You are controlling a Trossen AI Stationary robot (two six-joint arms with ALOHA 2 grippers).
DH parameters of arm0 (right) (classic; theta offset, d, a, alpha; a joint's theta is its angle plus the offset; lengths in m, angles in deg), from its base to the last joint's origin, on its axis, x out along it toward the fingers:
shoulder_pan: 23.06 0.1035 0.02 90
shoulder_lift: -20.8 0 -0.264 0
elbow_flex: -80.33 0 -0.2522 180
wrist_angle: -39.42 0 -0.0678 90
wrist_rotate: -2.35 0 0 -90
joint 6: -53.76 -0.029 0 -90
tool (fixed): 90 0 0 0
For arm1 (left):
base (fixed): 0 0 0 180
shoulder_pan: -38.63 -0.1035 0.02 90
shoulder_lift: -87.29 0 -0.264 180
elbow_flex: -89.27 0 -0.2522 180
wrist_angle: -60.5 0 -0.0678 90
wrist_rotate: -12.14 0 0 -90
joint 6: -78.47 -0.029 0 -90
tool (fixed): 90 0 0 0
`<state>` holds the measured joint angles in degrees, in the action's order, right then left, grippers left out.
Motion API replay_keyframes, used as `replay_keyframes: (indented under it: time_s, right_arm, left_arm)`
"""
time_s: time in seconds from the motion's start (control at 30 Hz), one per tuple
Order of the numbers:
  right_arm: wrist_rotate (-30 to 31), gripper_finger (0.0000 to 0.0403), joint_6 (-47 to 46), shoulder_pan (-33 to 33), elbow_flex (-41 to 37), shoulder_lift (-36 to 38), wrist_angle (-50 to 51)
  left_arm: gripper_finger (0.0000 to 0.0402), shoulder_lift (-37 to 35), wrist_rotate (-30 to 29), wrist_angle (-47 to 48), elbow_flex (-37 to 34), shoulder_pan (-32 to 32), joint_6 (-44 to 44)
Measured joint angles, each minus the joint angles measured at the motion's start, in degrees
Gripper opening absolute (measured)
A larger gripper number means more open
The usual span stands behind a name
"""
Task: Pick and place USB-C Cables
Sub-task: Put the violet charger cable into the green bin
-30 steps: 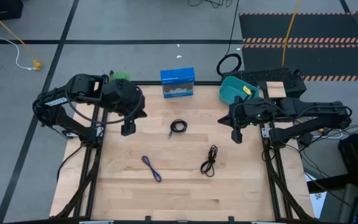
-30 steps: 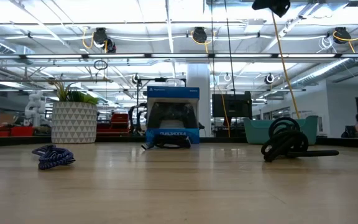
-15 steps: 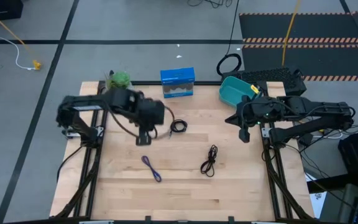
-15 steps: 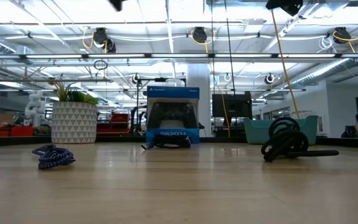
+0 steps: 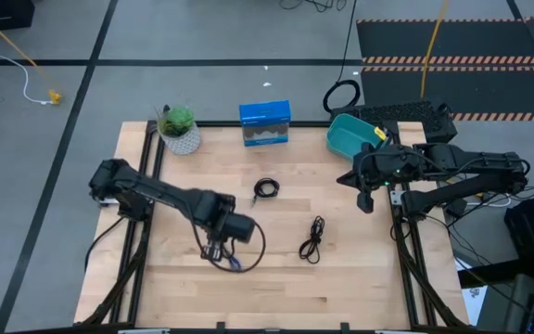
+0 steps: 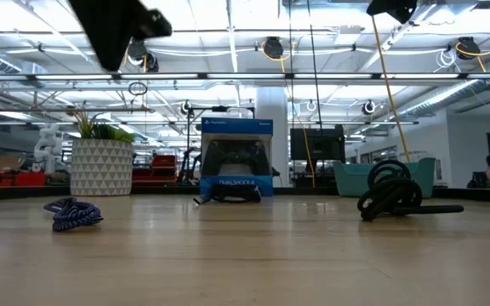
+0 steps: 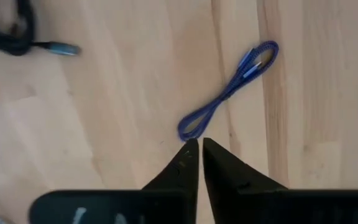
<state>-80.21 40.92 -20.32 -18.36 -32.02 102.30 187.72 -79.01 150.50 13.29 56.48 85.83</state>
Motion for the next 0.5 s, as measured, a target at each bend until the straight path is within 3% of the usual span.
replay_keyframes:
  time_s: [0.5]
  right_arm:
    - [0.01, 0.0000, 1.55, 0.00, 0.00, -0.02, -4.78]
  left_arm:
    - [0.0145, -0.02, -0.15, -20.73, -19.29, 3.58, 0.68]
